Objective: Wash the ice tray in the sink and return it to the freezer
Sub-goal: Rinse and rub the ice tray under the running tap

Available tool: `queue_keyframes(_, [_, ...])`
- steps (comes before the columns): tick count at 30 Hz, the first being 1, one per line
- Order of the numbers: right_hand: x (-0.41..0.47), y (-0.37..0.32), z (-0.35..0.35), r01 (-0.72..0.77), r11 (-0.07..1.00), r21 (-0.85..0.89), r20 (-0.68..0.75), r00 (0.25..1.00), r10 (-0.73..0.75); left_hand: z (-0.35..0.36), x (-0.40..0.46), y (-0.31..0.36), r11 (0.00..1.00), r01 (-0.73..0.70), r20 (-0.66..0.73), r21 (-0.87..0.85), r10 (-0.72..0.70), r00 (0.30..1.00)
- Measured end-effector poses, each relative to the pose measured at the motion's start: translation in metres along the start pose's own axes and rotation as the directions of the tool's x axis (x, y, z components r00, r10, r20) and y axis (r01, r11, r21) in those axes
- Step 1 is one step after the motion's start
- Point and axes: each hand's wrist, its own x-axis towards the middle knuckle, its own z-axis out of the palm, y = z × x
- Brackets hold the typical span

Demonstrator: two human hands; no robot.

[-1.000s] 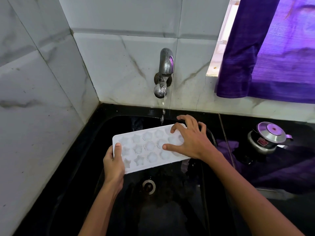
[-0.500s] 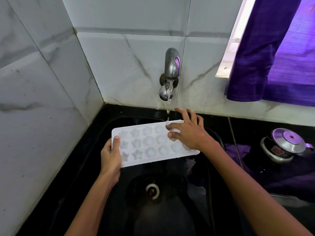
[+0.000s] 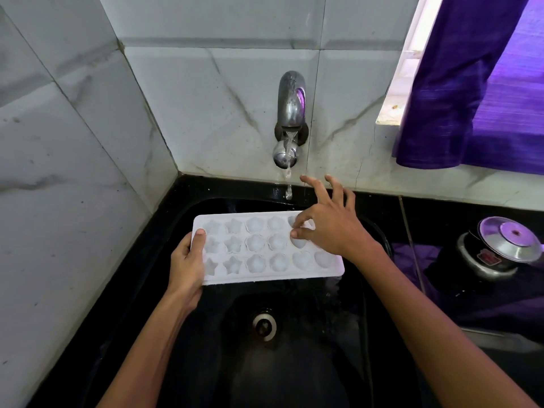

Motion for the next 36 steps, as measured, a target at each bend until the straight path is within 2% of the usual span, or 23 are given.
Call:
queue_keyframes(4, [-0.002,0.000,-0.003,-0.044,0.991,-0.123,-0.086,0.996,0.033,-0.002,0.000,-0.001,1.000,0.001,-0.006,-0.004,-0.001,1.000])
queue_keyframes(8, [-0.006,-0.008,-0.002,-0.027,0.976,-0.217,-0.075,0.997,0.011,0.000,0.000,0.002,1.000,0.013,0.004,-0.028,-0.013,1.000])
queue_keyframes(14, [-0.005,-0.014,-0.010,-0.038,0.991,-0.131,-0.068,0.997,0.030,0.000,-0.002,0.005,0.998,0.046,0.012,-0.040,-0.045,0.999])
queue_keyframes(18, [-0.005,-0.018,0.000,-0.047,0.981,-0.186,-0.005,0.999,0.047,0.000,-0.004,0.006,0.999,0.024,-0.001,-0.027,-0.025,1.000])
queue_keyframes(21, [-0.008,-0.020,0.007,-0.079,0.985,-0.151,-0.094,0.993,0.065,-0.003,-0.006,0.006,1.000,0.002,-0.017,-0.018,-0.003,1.000])
queue_keyframes(26, [-0.023,-0.028,0.016,-0.163,0.973,0.163,-0.386,0.897,0.215,-0.007,-0.007,0.005,0.999,-0.014,-0.081,-0.036,0.011,0.997])
queue_keyframes(28, [-0.029,-0.029,0.022,-0.122,0.974,0.188,-0.318,0.931,0.178,-0.008,-0.006,0.005,0.999,-0.016,-0.090,-0.050,0.011,0.996])
queue_keyframes(30, [-0.033,-0.027,0.026,-0.107,0.977,0.187,-0.151,0.979,0.136,-0.007,-0.004,0.004,0.998,-0.012,-0.089,-0.057,0.007,0.996])
queue_keyframes(32, [-0.036,-0.024,0.027,-0.106,0.984,0.146,-0.045,0.993,0.113,-0.005,-0.003,0.003,0.999,-0.010,-0.083,-0.053,0.006,0.997])
queue_keyframes(36, [-0.038,-0.019,0.025,-0.121,0.992,0.048,-0.059,0.991,0.124,0.002,-0.002,0.000,0.999,-0.023,-0.050,-0.028,0.022,0.999])
